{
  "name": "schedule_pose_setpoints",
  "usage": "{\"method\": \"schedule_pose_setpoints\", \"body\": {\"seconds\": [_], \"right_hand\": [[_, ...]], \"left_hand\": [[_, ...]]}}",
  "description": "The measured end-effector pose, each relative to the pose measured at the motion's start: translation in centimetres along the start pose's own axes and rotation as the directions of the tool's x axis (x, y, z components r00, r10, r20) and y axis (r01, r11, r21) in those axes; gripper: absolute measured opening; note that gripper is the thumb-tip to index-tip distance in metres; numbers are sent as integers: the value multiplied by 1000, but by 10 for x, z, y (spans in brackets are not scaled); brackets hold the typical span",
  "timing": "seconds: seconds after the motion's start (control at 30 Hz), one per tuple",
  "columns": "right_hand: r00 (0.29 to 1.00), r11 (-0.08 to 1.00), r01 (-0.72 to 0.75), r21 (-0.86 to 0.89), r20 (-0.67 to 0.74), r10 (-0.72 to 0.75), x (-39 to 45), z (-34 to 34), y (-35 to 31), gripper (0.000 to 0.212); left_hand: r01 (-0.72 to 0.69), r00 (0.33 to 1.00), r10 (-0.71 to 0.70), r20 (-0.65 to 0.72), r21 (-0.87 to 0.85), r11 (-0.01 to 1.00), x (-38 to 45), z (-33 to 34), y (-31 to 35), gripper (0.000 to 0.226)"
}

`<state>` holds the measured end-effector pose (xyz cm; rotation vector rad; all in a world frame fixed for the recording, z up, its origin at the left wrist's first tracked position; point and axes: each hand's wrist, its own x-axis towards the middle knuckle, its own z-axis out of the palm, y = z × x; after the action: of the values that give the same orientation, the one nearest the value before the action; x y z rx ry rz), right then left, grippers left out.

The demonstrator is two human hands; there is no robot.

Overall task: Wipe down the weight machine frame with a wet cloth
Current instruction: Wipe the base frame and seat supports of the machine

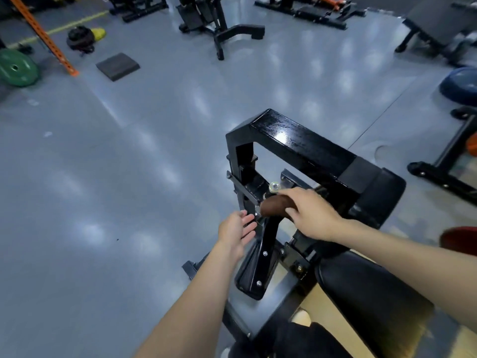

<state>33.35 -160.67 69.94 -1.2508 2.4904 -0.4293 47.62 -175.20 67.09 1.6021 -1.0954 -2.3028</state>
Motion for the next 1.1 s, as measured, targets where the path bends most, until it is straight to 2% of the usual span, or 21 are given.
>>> {"method": "schedule_pose_setpoints", "body": {"seconds": [0.07, 0.13, 0.3, 0.4, 0.47, 0.6, 0.77, 0.9, 1.1], "right_hand": [[982, 972, -187, 142, 45, 183, -5, 6, -1, 47], [954, 923, -301, 241, 85, 289, -8, 15, -6, 46], [898, 750, -435, 498, 180, 401, -14, 56, -15, 47], [889, 750, -453, 482, 184, 418, -18, 86, -10, 48], [880, 759, -471, 448, 189, 435, -19, 104, -4, 48], [869, 794, -492, 358, 255, 423, -9, 149, 15, 48], [871, 867, -458, 196, 296, 393, 11, 186, 47, 46], [886, 886, -433, 163, 255, 387, 30, 198, 65, 45], [913, 869, -407, 283, 100, 395, 39, 222, 62, 47]], "left_hand": [[-29, 999, 30, -34, 22, 999, -1, -5, -6, 22], [-39, 998, 40, -57, 18, 999, 0, -13, -18, 24], [31, 999, -28, -34, 88, 996, 11, -38, -52, 22], [58, 998, -58, -5, 151, 987, 20, -52, -71, 11], [65, 998, -63, -16, 188, 980, 28, -60, -83, 17], [129, 987, -107, -116, 208, 970, 50, -80, -113, 15], [148, 972, -95, -216, 245, 958, 75, -85, -140, 19], [169, 959, -102, -264, 245, 955, 95, -73, -157, 27], [232, 943, -164, -289, 222, 947, 102, -54, -172, 22]]}}
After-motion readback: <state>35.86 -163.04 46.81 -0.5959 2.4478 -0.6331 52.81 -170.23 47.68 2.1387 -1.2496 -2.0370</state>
